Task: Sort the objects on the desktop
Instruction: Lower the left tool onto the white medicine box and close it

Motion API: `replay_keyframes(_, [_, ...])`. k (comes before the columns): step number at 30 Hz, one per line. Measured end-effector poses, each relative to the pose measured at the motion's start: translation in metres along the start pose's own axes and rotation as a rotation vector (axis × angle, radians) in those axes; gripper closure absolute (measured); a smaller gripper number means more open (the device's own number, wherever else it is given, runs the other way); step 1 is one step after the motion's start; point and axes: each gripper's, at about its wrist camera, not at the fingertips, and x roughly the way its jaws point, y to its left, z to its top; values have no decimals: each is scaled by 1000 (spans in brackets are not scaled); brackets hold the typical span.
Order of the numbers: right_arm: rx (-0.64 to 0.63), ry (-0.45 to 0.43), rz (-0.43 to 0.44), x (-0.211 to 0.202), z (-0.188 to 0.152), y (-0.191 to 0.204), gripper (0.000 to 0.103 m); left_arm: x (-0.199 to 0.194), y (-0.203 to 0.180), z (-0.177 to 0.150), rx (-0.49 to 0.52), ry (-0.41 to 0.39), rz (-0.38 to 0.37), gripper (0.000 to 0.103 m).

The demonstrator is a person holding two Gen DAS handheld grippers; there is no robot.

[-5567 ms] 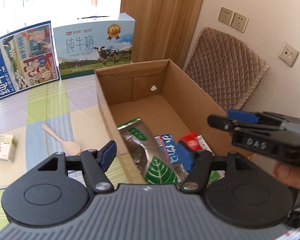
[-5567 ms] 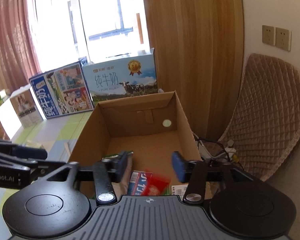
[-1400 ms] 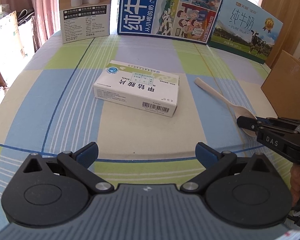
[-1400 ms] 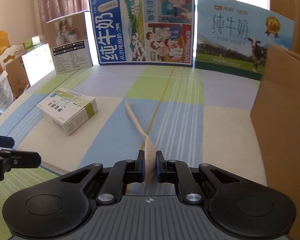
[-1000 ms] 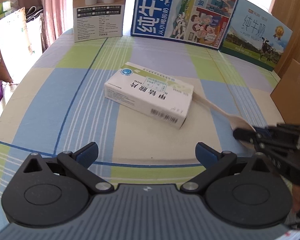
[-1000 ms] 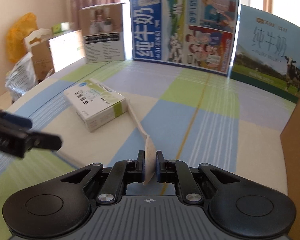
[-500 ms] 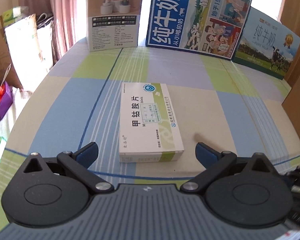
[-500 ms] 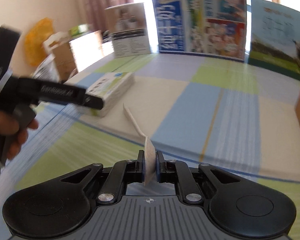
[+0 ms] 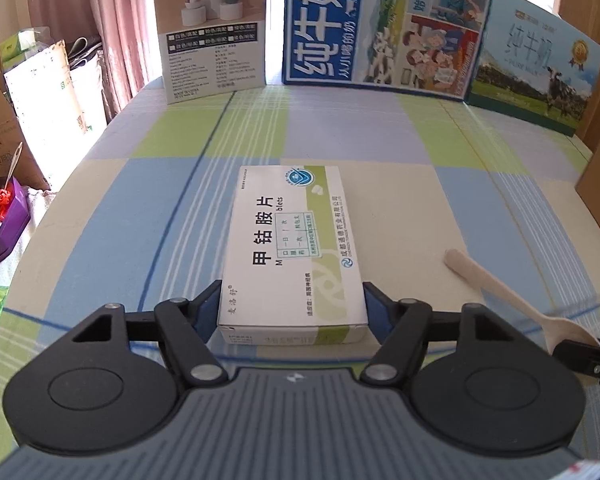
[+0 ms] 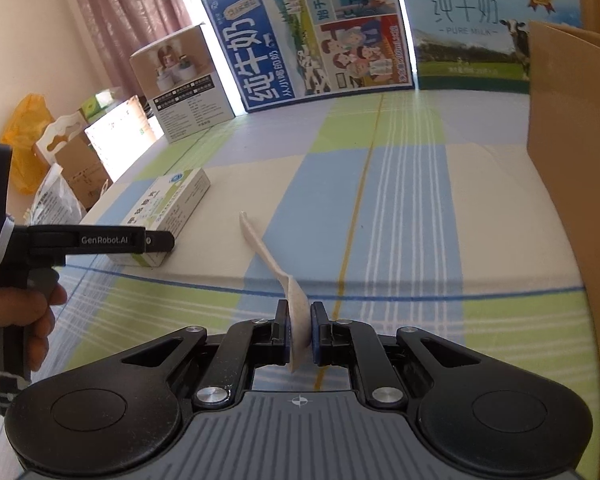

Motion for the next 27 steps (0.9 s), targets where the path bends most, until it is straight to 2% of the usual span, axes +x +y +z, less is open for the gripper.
replay_keyframes(8, [48,-4,-38,-45,-26,-5,98,-49,-38,-26,79,32,-74,36])
replay_keyframes(17, [-25,-14,-108,-103,-69,5,98,-105,-75,-82,159,82,-123,36])
replay_keyframes(23, [-34,-5,-128,-114,-92,4,97,-113,-94,-94,202,88,-127,36])
replay_keyframes(27, [-85,-12,-136,-114,-95,7,90,-115,-98,-93,218,59,-121,34])
